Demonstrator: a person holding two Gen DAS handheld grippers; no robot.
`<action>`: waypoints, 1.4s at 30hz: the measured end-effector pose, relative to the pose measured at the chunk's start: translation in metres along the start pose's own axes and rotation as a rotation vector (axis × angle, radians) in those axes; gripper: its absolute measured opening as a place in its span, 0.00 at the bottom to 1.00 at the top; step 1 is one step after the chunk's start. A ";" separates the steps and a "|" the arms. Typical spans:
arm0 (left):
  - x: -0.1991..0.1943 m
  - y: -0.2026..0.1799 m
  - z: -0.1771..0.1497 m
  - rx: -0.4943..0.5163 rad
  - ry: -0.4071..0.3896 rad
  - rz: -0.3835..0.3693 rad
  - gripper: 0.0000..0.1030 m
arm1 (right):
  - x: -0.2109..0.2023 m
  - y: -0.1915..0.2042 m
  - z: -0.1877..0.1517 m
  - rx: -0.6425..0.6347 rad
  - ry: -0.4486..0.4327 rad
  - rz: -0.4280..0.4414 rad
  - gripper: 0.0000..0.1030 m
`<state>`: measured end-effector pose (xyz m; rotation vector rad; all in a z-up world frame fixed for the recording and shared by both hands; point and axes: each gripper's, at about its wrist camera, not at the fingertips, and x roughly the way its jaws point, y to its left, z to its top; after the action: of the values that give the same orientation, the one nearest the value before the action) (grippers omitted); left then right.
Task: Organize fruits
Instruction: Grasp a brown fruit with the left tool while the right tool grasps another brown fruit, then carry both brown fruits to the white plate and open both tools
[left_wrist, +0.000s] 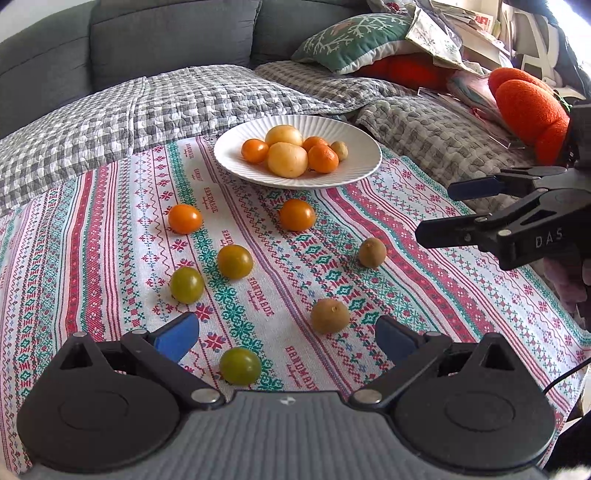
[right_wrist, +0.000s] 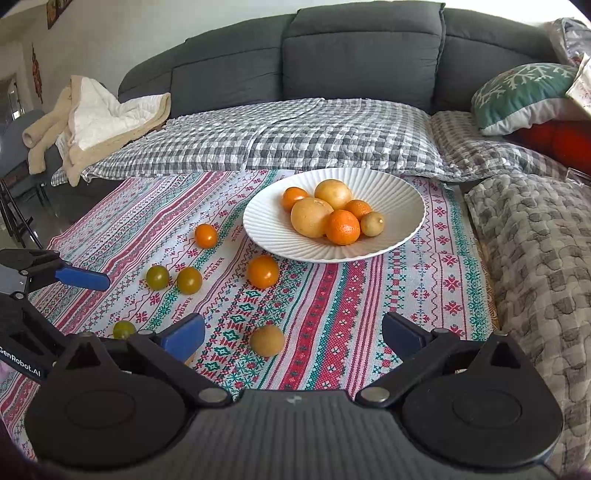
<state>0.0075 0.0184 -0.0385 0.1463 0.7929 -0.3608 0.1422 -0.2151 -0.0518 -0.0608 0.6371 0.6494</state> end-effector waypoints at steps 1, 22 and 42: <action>0.001 -0.003 -0.003 0.013 0.011 -0.012 0.93 | 0.001 0.001 -0.002 -0.005 0.007 0.003 0.99; 0.012 -0.025 -0.024 0.141 0.200 -0.145 0.49 | 0.029 0.029 -0.024 -0.147 0.151 -0.010 0.99; 0.014 -0.020 -0.015 0.131 0.172 -0.082 0.17 | 0.047 0.028 -0.016 -0.138 0.164 -0.019 0.54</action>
<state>-0.0006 -0.0002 -0.0593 0.2706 0.9470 -0.4824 0.1464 -0.1706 -0.0876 -0.2505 0.7483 0.6743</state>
